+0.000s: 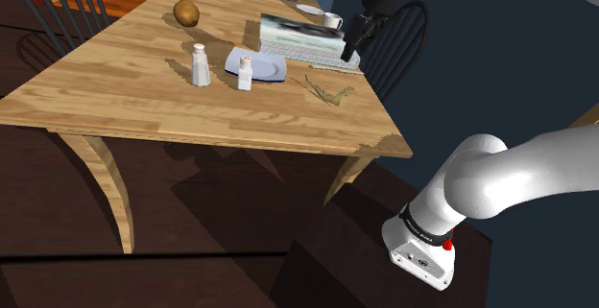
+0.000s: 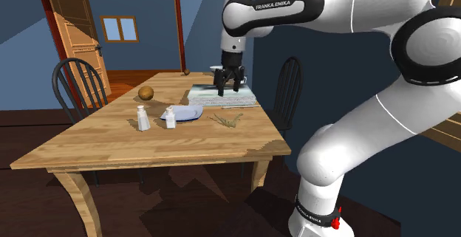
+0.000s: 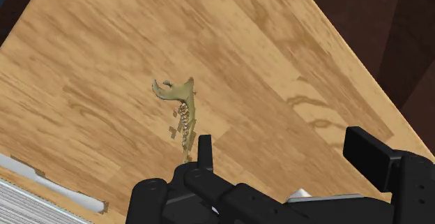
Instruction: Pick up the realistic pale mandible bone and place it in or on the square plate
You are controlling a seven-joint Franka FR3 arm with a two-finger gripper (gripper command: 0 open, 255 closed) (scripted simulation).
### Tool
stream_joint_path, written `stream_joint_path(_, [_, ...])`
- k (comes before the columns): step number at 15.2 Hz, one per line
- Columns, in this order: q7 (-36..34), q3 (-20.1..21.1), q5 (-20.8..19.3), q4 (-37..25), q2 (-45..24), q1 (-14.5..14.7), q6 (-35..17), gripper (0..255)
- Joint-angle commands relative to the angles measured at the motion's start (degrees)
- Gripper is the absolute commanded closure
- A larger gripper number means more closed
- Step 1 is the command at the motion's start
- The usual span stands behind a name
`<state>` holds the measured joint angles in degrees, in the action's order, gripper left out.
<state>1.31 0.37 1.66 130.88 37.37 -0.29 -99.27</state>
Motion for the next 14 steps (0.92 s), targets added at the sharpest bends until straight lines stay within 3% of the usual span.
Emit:
stream_joint_path(1, [0.7, -1.1, 0.1, -0.2, -3.8, -0.5, -2.3, 0])
stream_joint_path(12, [5.3, -6.7, 2.3, -5.8, -25.7, -2.6, -10.6, 0])
stream_joint_path(14, [5.4, -6.6, 2.4, -4.5, -25.9, -2.6, -12.2, 0])
